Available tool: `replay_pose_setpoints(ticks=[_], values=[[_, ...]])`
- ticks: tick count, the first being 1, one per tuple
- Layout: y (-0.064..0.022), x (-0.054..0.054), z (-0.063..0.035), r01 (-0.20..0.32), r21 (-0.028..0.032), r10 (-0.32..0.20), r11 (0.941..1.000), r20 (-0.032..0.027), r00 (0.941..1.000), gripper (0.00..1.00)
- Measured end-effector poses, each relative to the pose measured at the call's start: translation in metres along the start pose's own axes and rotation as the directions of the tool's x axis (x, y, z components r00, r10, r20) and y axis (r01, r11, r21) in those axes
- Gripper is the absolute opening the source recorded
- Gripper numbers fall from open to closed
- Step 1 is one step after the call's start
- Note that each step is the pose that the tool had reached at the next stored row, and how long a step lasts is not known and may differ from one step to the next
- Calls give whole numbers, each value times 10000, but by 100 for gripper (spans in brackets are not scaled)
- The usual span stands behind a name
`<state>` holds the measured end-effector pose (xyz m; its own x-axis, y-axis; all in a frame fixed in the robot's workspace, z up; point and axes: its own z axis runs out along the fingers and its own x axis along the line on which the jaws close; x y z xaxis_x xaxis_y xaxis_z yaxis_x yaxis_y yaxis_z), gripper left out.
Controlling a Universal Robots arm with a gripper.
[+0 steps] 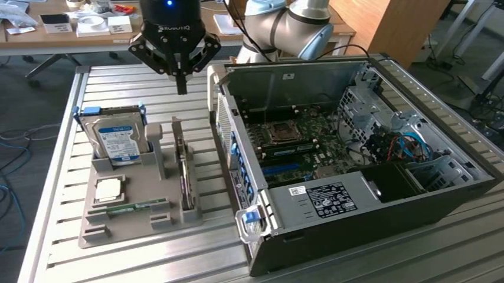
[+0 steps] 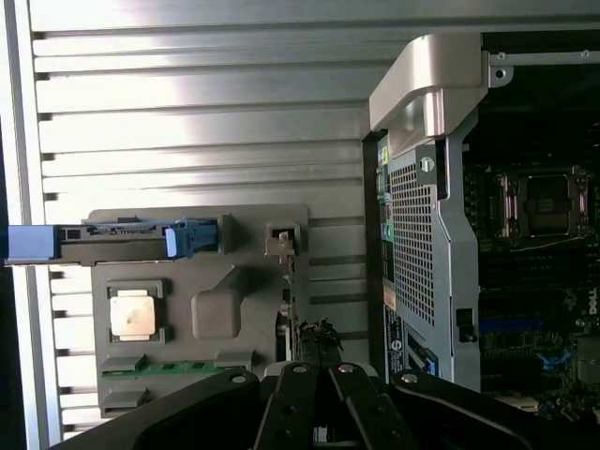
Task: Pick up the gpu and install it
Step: 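Reach for the gpu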
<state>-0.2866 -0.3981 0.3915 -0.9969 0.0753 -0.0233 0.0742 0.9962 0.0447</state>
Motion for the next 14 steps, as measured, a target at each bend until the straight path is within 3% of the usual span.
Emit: replay_pose_setpoints(ticks=[14], values=[[-1, 13, 0, 0, 0, 0, 10000, 0, 10000, 11]])
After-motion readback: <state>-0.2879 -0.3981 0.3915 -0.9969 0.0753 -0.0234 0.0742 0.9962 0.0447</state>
